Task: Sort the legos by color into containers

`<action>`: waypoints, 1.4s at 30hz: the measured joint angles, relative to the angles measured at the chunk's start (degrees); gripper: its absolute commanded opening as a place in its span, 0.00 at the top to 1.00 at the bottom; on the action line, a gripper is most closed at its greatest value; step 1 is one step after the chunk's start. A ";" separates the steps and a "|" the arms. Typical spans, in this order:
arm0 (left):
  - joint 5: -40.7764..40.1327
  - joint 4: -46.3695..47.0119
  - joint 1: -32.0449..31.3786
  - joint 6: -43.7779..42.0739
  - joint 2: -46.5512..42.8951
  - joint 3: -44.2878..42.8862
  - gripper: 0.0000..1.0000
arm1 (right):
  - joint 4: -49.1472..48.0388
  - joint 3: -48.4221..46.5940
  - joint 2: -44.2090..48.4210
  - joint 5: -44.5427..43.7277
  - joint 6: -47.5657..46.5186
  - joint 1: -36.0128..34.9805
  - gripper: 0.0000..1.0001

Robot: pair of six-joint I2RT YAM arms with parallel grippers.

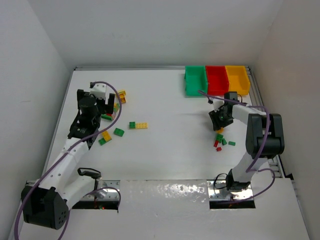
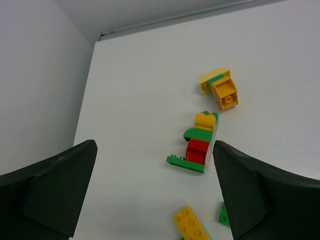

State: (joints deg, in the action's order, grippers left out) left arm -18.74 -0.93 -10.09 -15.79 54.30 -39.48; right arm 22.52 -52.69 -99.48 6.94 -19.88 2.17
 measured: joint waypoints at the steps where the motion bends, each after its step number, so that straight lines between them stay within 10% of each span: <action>1: 0.39 0.68 0.00 -0.35 -0.02 -0.28 0.00 | -0.17 0.00 0.00 0.09 0.20 0.00 0.63; 42: 2.93 1.60 0.00 -0.35 -0.74 -0.72 0.00 | -0.37 -6.38 0.74 4.81 5.62 0.00 0.74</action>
State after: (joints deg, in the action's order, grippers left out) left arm -15.81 0.67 -10.09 -16.14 53.56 -40.21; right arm 22.15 -59.07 -98.74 11.75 -14.26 2.17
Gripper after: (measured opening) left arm 0.999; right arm 0.482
